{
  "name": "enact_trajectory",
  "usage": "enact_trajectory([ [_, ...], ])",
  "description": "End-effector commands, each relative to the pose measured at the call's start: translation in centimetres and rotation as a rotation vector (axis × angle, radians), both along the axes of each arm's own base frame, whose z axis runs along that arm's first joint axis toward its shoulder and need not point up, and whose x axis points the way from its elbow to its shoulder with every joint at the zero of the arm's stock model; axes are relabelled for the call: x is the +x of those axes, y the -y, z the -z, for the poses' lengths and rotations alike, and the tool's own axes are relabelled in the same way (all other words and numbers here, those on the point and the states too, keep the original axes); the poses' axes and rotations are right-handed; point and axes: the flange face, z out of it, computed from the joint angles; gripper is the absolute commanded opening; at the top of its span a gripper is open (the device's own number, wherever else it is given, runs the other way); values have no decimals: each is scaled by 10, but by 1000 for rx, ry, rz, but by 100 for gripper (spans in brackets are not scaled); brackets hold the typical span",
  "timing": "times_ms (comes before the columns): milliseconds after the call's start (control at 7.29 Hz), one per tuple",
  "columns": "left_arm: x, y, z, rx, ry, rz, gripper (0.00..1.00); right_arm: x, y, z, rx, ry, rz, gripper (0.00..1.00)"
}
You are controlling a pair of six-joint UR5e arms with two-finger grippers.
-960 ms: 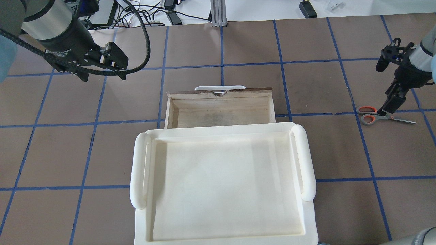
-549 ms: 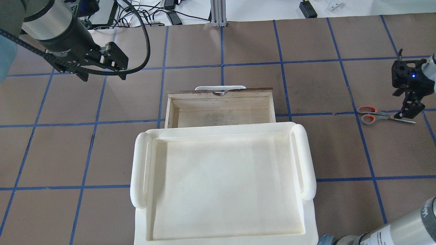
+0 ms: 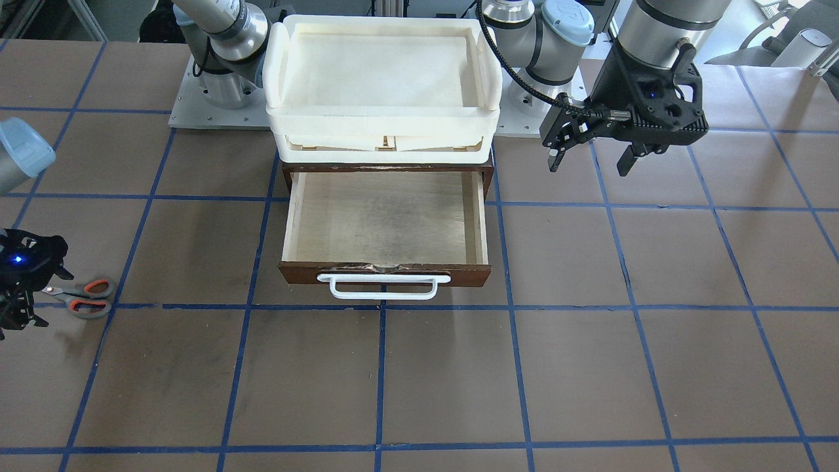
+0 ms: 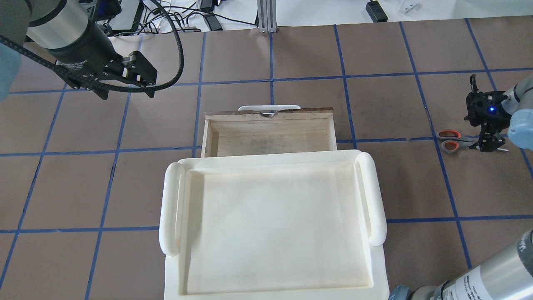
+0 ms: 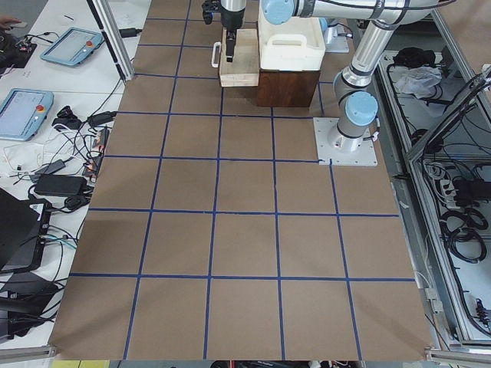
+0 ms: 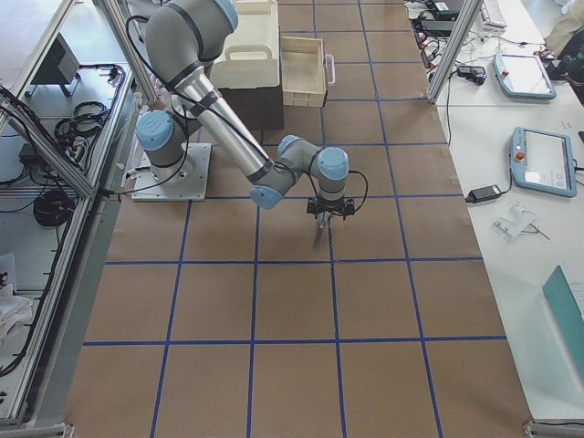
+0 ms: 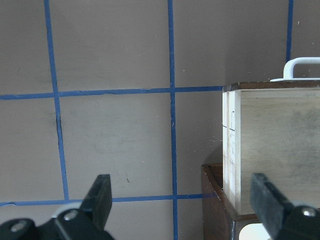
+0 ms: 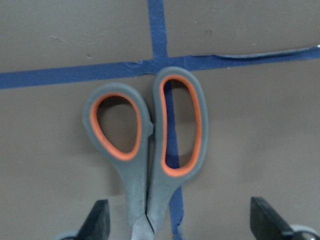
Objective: Put scissors in drawer and close it
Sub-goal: 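Lower the right gripper onto the scissors handles and close it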
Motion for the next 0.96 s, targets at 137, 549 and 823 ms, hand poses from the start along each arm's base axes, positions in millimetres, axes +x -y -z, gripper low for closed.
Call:
enact_trajectory([
  [137,0,0,0,0,4,1,100,2,-5,4,6,-4,-35,93],
  [549,0,0,0,1,2,1,100,3,-7,6,19,-13,-36,80],
  [823,0,0,0,0,2,1,100,4,-9,7,24,-10,-35,78],
])
